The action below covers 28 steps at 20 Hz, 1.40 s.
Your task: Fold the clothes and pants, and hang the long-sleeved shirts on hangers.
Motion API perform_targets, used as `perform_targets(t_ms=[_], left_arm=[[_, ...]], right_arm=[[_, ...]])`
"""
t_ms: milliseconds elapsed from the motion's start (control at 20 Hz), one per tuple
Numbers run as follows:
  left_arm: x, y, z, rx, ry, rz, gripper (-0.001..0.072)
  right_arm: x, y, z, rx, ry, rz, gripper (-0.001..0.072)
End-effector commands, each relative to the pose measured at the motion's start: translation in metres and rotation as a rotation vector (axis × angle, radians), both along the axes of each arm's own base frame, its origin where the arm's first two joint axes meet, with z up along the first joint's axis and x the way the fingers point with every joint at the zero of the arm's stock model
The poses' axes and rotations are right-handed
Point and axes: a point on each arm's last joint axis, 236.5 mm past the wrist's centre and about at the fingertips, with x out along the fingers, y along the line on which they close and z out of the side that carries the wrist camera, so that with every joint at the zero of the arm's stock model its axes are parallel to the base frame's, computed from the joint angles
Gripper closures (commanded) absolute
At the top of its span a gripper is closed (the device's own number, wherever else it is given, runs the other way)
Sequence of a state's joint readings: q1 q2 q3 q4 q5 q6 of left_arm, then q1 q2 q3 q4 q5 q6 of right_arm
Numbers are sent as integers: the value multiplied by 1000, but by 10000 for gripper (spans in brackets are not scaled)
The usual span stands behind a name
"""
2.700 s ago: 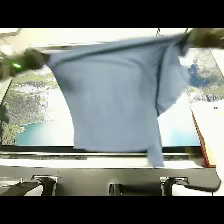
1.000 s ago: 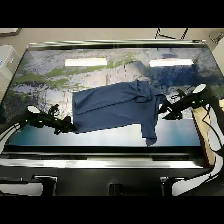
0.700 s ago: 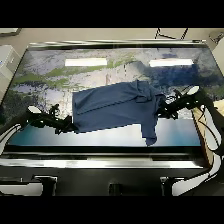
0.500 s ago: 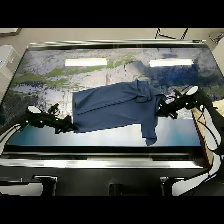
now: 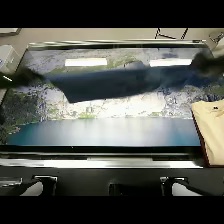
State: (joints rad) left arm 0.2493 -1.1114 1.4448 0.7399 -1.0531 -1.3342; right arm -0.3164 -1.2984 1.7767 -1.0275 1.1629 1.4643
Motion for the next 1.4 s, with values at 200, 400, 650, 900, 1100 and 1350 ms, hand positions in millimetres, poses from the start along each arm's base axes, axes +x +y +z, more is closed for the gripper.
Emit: perform_targets(t_ms=[200, 400, 650, 900, 1100, 1350], left_arm=[[-179, 1, 303, 62, -892, 241, 685], [-200, -2, 314, 63, -939, 247, 685], [-153, 0, 264, 146, -756, 202, 686], [-34, 12, 84, 140, -228, 66, 685], [39, 33, -100, 126, 113, 32, 685], [80, 34, -241, 12, 380, 66, 685]], right_arm=[[-186, 35, 251, -275, -697, -105, 671], [-215, 40, 281, -285, -813, -134, 671], [-190, 31, 268, -272, -763, -134, 671], [-63, 11, 83, -171, -183, 8, 671], [29, 46, -124, -1, 214, 62, 671], [90, 91, -259, 382, 435, -126, 671]])
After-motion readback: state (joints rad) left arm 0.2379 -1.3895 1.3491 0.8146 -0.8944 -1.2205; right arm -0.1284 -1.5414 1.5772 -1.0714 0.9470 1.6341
